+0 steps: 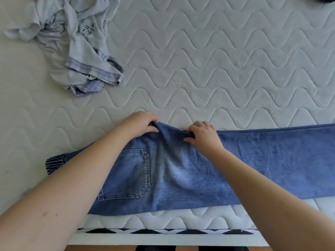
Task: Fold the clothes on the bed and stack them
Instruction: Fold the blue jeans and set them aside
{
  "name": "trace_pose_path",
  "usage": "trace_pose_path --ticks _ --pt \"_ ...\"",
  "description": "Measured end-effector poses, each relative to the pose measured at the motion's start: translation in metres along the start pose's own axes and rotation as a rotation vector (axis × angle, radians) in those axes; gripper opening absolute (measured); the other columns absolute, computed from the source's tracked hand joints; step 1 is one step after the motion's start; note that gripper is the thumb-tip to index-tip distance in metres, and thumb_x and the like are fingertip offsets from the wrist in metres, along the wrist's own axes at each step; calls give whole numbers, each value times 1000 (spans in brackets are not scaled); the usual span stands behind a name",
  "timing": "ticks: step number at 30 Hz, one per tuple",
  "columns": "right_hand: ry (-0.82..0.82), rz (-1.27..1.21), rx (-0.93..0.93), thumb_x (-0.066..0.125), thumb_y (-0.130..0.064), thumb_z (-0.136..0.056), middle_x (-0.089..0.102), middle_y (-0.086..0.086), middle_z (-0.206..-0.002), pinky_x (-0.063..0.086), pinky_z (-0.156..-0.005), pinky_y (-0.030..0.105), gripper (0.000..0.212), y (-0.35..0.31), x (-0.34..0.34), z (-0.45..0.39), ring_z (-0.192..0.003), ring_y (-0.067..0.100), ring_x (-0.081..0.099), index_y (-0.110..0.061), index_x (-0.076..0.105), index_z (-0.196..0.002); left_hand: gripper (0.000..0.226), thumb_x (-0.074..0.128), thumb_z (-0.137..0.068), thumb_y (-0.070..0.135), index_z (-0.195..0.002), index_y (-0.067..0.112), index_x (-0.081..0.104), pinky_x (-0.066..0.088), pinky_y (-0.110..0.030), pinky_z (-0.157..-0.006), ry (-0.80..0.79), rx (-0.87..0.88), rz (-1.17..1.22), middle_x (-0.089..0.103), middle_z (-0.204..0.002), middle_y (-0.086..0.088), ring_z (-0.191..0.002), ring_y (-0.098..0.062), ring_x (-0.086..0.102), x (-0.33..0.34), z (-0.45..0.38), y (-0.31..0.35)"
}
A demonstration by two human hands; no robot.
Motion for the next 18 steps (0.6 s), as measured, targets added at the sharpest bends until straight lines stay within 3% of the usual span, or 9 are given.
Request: trace_pose_path --ticks 3,5,9,15,18 --pt "-8 -48 -89 66 -38 -89 64 -2 -106 32 -95 33 27 1 -4 4 -107 22 50 -16 65 -104 24 68 -86 42 -94 20 70 38 -30 -74 42 58 -90 61 -86 4 -92 -22 59 -10 2 2" --pt "15 -98 -110 71 -36 -86 65 -4 -95 31 -93 32 25 5 -9 6 -100 21 53 -16 65 -101 28 64 -88 46 -99 21 72 38 -30 -80 74 88 -158 66 -94 2 -97 -21 60 -14 2 5" --pt "-87 -160 -110 68 -38 -88 57 -10 -92 34 -94 34 28 9 -8 -1 -98 21 57 -20 64 -109 35 56 -92 49 -111 24 70 34 -31 -91 97 111 -282 64 -108 3 -108 -18 57 -14 -2 10" --pt "-132 -47 -29 53 -51 -95 57 2 -106 33 -89 35 37 10 2 -12 -105 24 50 -18 66 -105 40 57 -92 50 -110 17 70 34 -33 -99 73 42 -142 62 -110 0 -104 -22 57 -3 -8 9" --pt "-126 -18 25 53 -54 -94 60 2 -104 33 -90 36 37 7 4 -18 -105 25 52 -20 62 -105 35 64 -90 44 -102 13 71 42 -37 -90 110 -38 12 60 -104 -1 -95 -23 59 1 -7 8"
Point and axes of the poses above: each hand's wrist, its own z-axis away from the middle knuckle, its own x-axis out of the palm, y = z × x, the point moved 5 cm from there along -z, towards the middle knuckle
